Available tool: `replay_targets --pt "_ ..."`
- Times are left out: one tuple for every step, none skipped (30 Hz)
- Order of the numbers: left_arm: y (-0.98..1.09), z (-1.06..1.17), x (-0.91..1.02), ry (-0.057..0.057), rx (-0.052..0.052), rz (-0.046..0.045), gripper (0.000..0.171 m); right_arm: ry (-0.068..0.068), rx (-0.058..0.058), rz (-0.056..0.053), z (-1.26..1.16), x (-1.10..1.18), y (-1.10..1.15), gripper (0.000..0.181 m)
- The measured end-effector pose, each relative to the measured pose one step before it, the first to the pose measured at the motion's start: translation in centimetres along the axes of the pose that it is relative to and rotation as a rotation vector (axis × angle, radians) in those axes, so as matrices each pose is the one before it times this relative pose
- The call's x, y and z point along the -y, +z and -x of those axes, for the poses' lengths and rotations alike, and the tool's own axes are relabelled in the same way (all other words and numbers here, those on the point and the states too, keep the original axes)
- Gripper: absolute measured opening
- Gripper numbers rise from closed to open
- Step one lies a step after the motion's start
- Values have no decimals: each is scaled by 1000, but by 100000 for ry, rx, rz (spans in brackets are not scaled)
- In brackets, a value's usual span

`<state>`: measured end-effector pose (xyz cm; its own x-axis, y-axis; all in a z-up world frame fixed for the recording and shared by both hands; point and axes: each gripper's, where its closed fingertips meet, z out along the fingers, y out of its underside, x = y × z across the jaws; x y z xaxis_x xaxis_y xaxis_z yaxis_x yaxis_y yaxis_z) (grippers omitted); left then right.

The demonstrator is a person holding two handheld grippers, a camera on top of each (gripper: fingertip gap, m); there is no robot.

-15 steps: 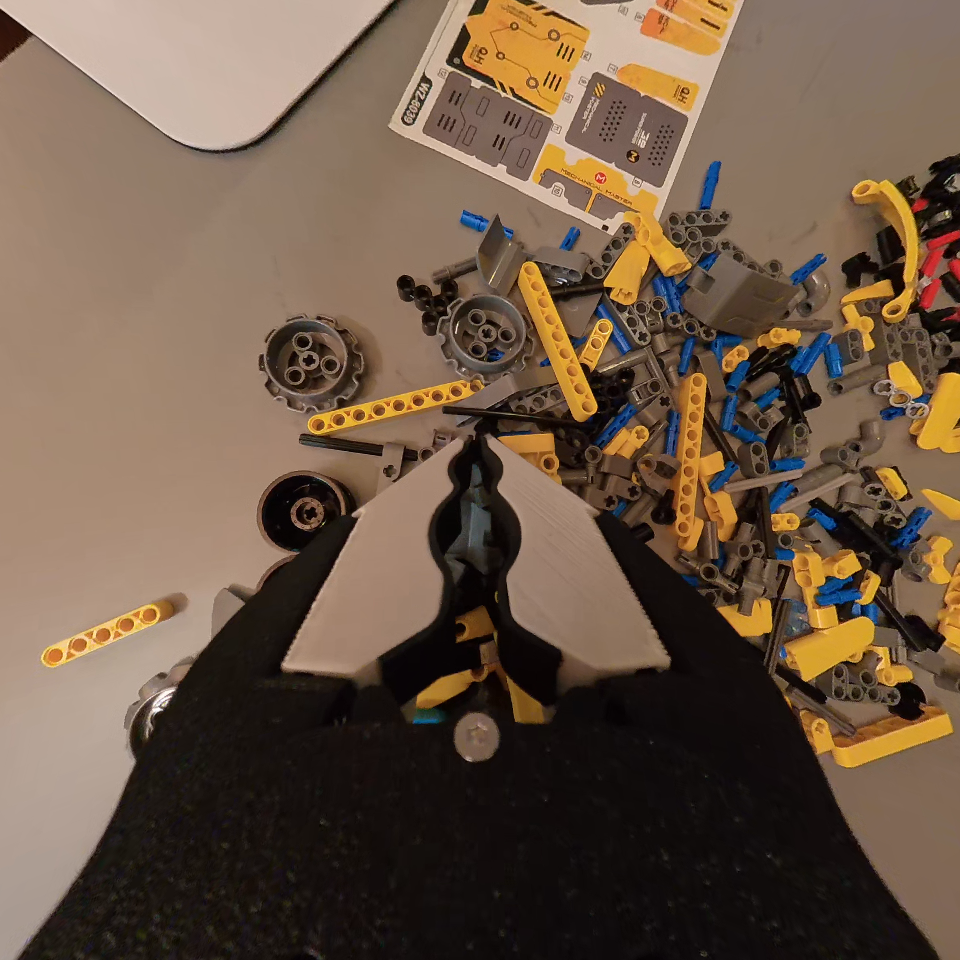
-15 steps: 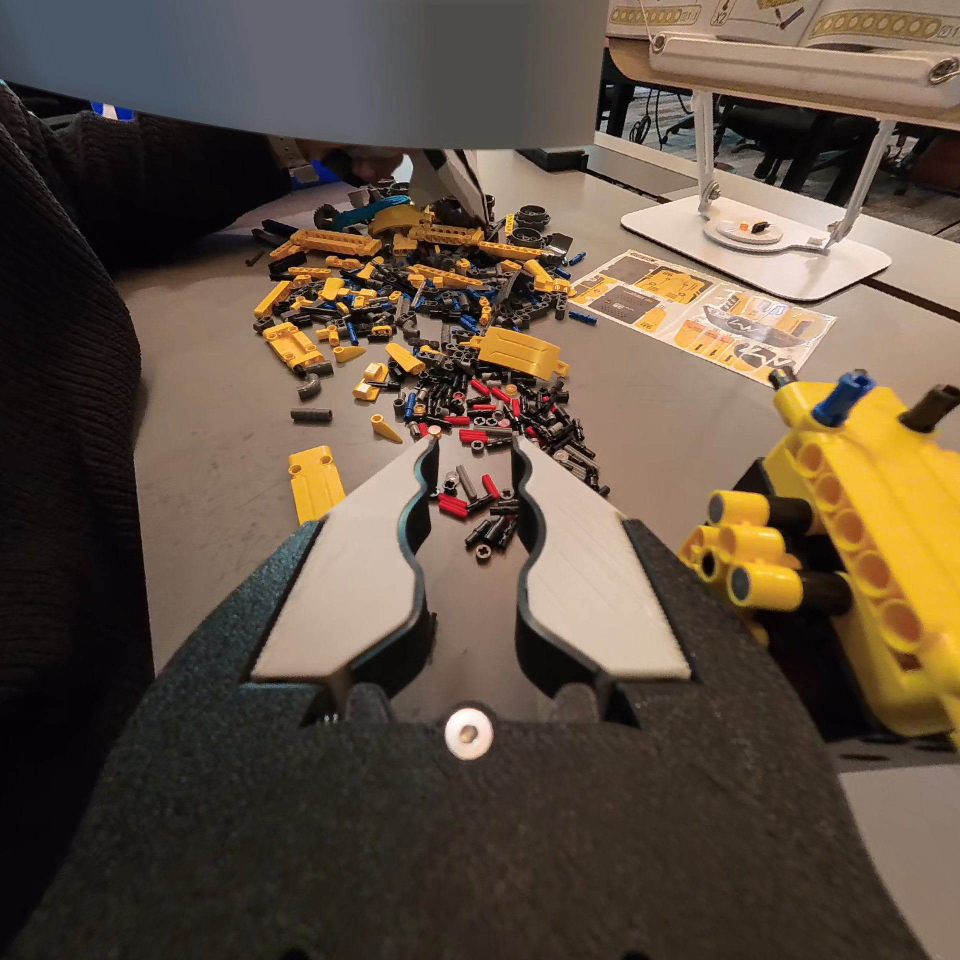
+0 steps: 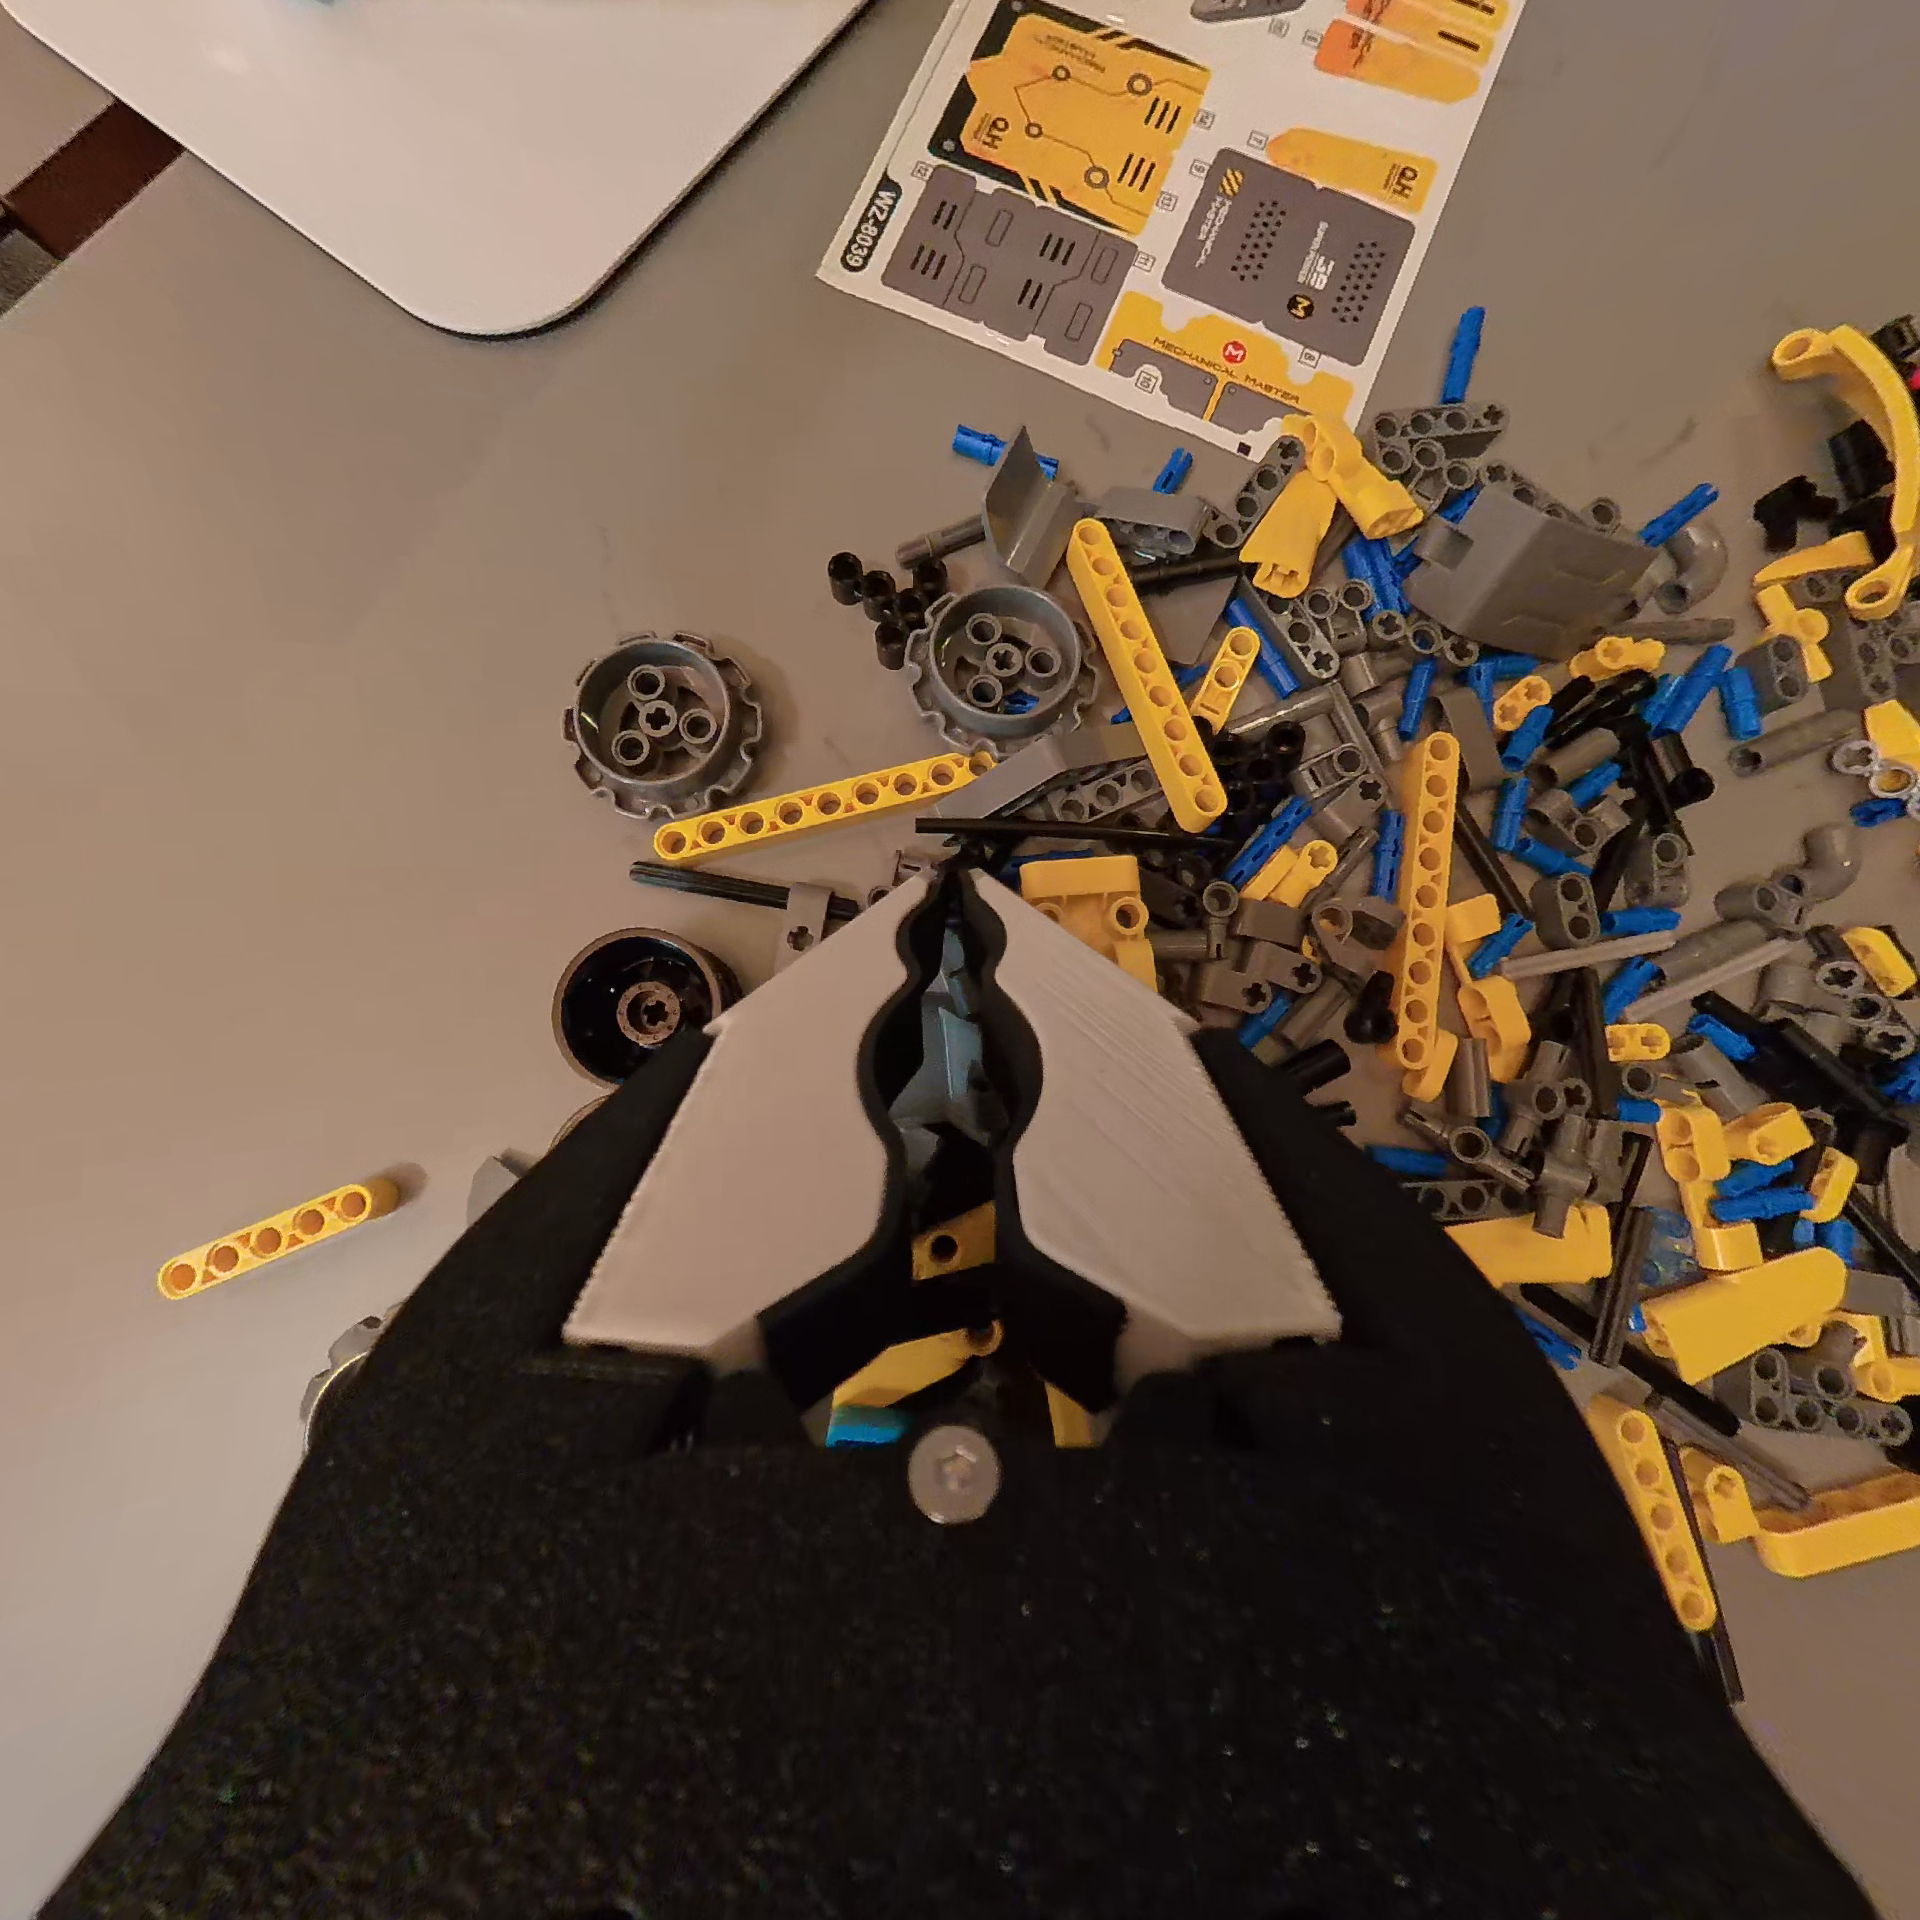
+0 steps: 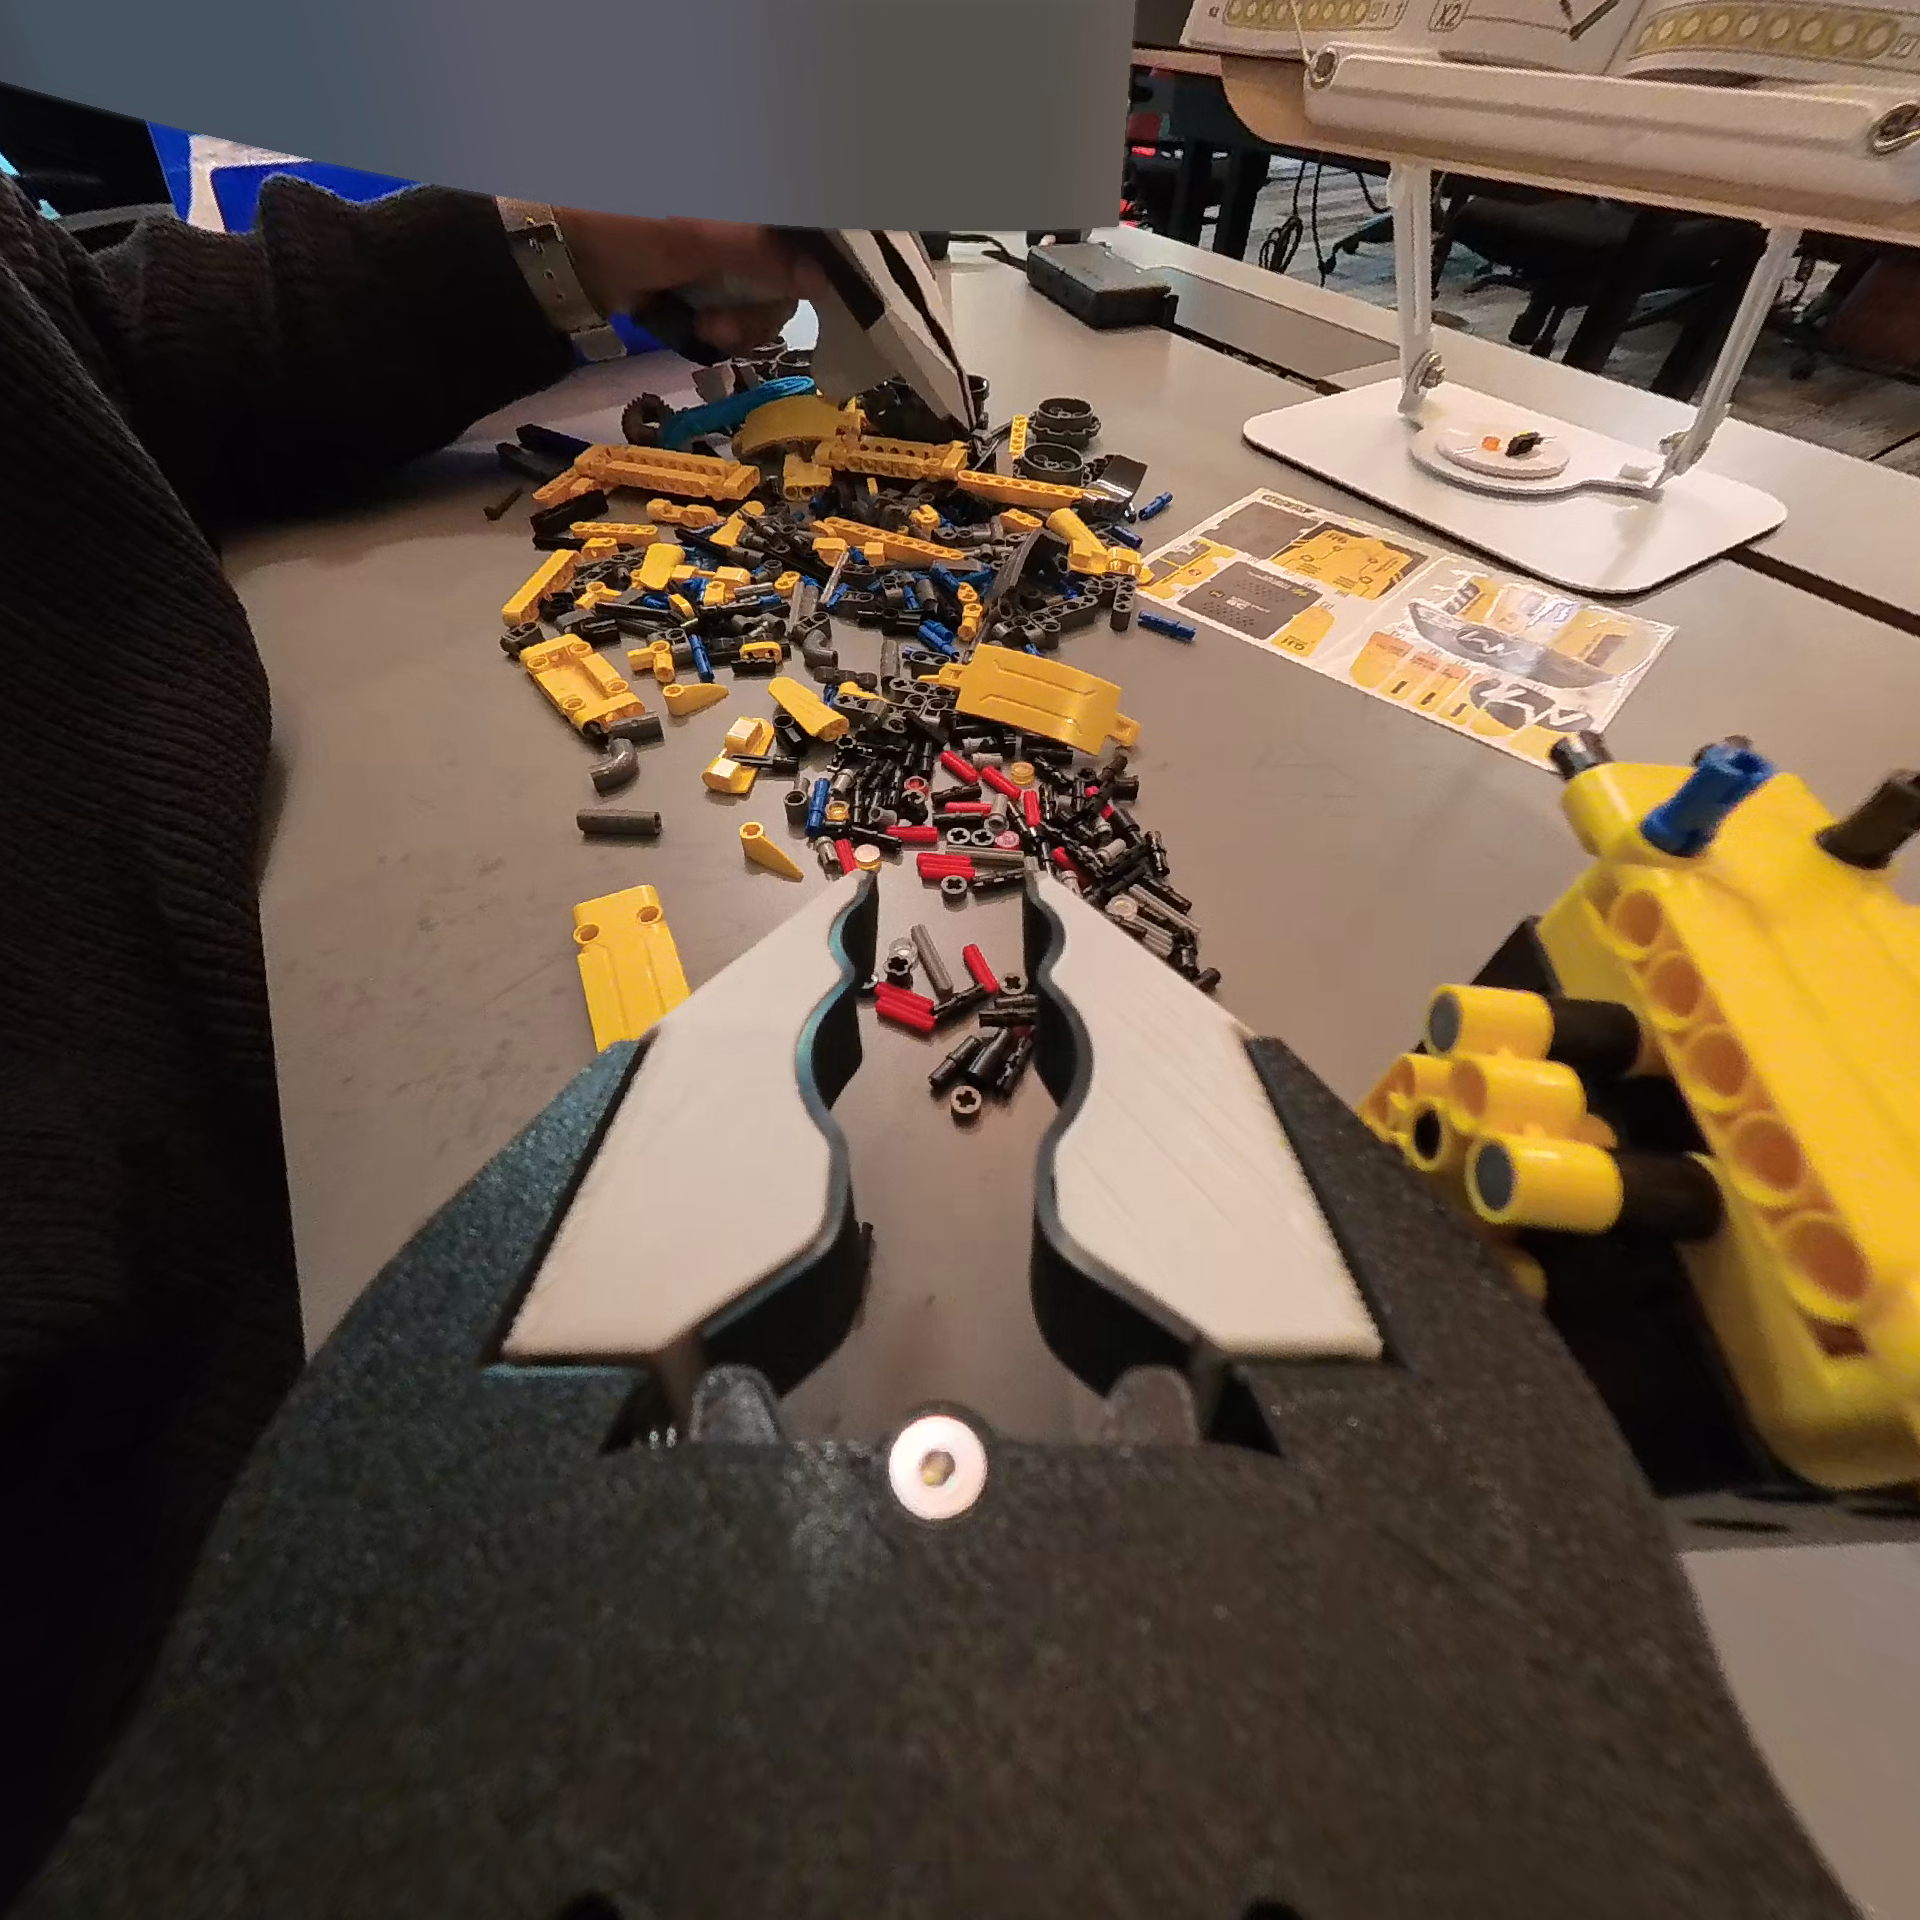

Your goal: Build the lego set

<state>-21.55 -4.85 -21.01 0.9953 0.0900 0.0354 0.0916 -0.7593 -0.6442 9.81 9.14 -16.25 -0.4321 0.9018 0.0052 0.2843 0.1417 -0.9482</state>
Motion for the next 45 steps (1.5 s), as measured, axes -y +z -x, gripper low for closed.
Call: replay_targets --pt "39 -7 -128 108 -113 608 1 111 188 131 3 -13 8 27" --pt "16 65 -87 111 307 245 2 -63 -5 99 9 -18 13 27" --pt "-24 122 -17 154 682 -202 2 -152 -109 61 1 -4 8 27" --pt "-49 70 -2 132 403 -177 2 -105 -75 54 0 -5 4 27" --pt "-68 53 26 -7 208 -226 2 -30 -20 46 4 -5 1 27" --pt "-86 38 61 -97 146 -392 2 -38 -27 6 -6 -1 0 27" --pt "-73 23 59 -72 98 -372 2 -51 -71 -12 0 0 -4 27" --pt "-73 11 39 45 97 -287 2 -54 -35 24 0 -2 2 27" --pt "-48 16 13 113 176 -134 2 -73 -27 79 5 -5 11 27" --pt "-38 29 -11 167 237 -59 3 -78 -54 118 1 -11 8 27" --pt "-25 50 11 127 349 -152 3 -45 -33 114 6 -20 12 27" --pt "-25 10 37 92 141 -351 3 -6 -5 64 -6 -6 4 27" --pt "-10 -19 35 8 -151 -261 3 32 -11 9 1 -1 -1 27" --pt "-8 -20 11 -76 -184 -79 3 55 5 -27 -9 5 6 27" --pt "-10 -28 25 16 -136 -87 4 50 15 -27 -3 2 -2 27" --pt "-22 0 32 103 81 -204 4 20 -17 2 -10 8 -7 27" --pt "-22 31 33 61 179 -200 4 13 -37 60 1 -13 12 27" --pt "-26 31 31 21 194 -236 4 2 -12 147 -1 -13 11 27" --pt "-25 46 53 -33 182 -336 4 -43 -41 227 -4 -29 21 27" --pt "-16 41 34 -112 111 -339 4 -83 -36 207 3 -25 26 27" --pt "-14 45 30 -166 25 -251 5 -65 -38 114 4 -10 9 27" --pt "1 66 18 -178 180 -258 5 -10 -12 59 -7 -5 4 27" --pt "-5 73 34 -90 251 -383 6 26 19 64 0 -6 4 27" --pt "-9 66 47 -99 204 -421 7 -11 6 93 1 -15 18 27" --pt "-2 73 39 -134 203 -411 7 -61 -36 107 4 -9 9 27" --pt "3 34 22 -154 14 -287 8 -78 -46 116 2 -20 12 27" --pt "17 33 1 -160 -56 -180 9 -63 -37 116 0 -7 17 27" --pt "20 44 23 -74 130 -249 9 -54 -18 105 8 -18 13 27" --pt "11 62 34 13 275 -334 10 -45 -24 98 -2 -9 6 27" --pt "22 36 6 -14 116 -183 10 -20 -7 90 2 -8 6 27" --pt "13 23 10 -41 35 -161 11 3 3 49 -3 -13 8 27" --pt "13 34 15 -2 87 -249 11 18 4 9 2 -1 -1 27" --pt "3 0 18 12 -94 -221 12 34 21 -6 -8 2 5 27" --pt "5 14 22 -57 -30 -247 12 43 21 -2 6 0 0 27" --pt "4 16 20 -125 -122 -216 13 48 33 3 -5 1 4 27" --pt "1 -15 -8 -149 -260 -71 13 41 20 2 -3 -2 -4 27" --pt "8 16 6 -105 -133 -171 14 8 10 -2 2 0 0 27" --pt "4 -10 -1 -103 -249 -124 14 5 1 14 0 -2 -1 27" --pt "5 20 0 -127 -97 -126 15 32 21 29 -8 -12 6 27" --pt "8 -1 -14 -104 -185 -83 15 21 30 3 6 0 0 27" --pt "17 -20 -31 -106 -304 93 16 -19 1 -42 3 3 -6 27" --pt "39 -27 -58 -64 -377 185 17 -36 -18 -27 -5 4 2 27" --pt "53 -41 -56 66 -321 153 17 -44 -10 51 5 -6 0 27" --pt "59 -58 -79 115 -458 365 17 -40 -8 105 10 -8 9 27" --pt "81 -83 -90 101 -475 439 17 -30 -5 77 2 -16 11 27"
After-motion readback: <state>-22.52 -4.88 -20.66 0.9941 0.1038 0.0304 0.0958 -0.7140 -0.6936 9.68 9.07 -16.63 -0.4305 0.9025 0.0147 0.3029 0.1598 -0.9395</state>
